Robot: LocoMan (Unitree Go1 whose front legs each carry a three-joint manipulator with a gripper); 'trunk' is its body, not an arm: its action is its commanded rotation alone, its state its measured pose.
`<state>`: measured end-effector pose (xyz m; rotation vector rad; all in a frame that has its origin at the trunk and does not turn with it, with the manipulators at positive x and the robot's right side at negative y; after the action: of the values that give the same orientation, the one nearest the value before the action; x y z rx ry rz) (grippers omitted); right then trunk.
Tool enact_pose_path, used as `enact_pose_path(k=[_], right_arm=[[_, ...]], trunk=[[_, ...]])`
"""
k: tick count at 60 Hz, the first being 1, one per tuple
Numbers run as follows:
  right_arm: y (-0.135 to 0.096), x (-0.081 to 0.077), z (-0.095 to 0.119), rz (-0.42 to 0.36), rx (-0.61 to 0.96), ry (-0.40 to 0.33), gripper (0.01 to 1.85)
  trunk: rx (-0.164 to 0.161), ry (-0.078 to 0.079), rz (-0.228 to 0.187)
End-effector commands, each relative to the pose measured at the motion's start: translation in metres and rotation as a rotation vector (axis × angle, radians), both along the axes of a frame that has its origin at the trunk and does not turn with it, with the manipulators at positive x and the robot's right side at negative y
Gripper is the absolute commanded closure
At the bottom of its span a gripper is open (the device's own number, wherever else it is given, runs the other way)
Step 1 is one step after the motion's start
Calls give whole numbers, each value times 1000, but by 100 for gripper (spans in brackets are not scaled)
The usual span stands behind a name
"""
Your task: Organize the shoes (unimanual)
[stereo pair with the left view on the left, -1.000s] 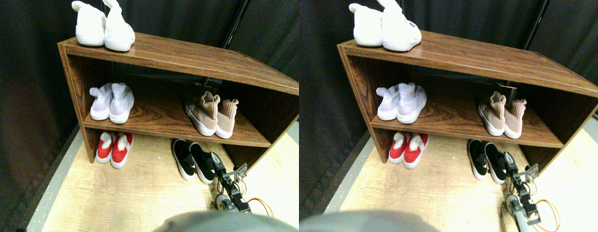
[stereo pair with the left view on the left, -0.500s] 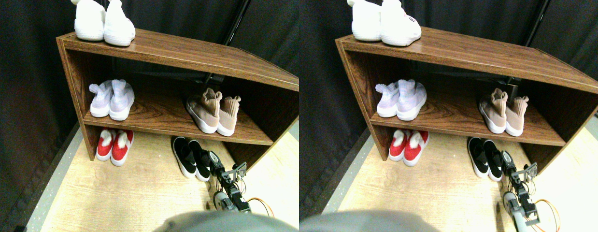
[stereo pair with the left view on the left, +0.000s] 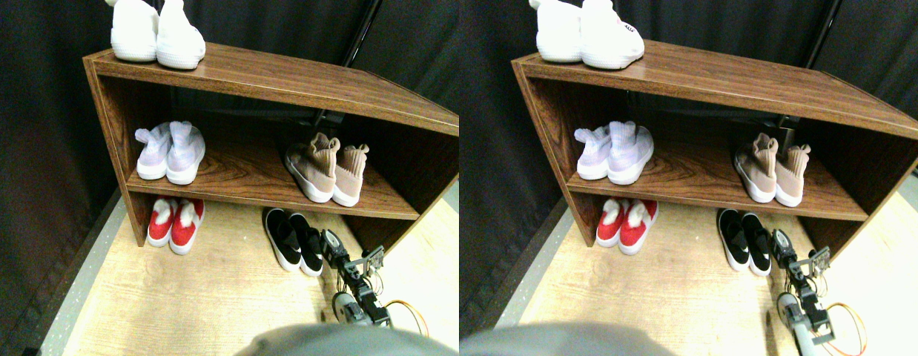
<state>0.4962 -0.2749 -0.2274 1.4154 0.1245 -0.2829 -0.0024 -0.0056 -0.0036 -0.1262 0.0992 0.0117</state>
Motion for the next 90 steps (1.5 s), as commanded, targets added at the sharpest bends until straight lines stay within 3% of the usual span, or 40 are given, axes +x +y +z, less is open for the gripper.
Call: enact_pose_path(k=[1,13,18,31,44,55,68,77,82,90], right_arm=[[-9,5,17,-40,-40,-64,180],[-30,4,41,-26,-77,-138,180],[-35,-3,52,-36,-75,-162,180],[-36,-28,65,35,-93,-223,180],[-23,-60,79,86,-74,-264,180],[-8,-84,94,222,-83,-321,180],[15,-106,123,295,-109,-393,180],[28,-115,141,325,-137,-455,180],[36,-117,152,349,-189,-497,180],[45,-117,161,341,-190,-503,180]], trunk=[[-14,5,-10],[0,-7,-36],[5,-12,-41],[11,-26,-48],[10,-39,-47],[7,-52,-46],[2,-78,-41],[-1,-96,-40],[-2,-92,-39],[-6,-93,-31]])
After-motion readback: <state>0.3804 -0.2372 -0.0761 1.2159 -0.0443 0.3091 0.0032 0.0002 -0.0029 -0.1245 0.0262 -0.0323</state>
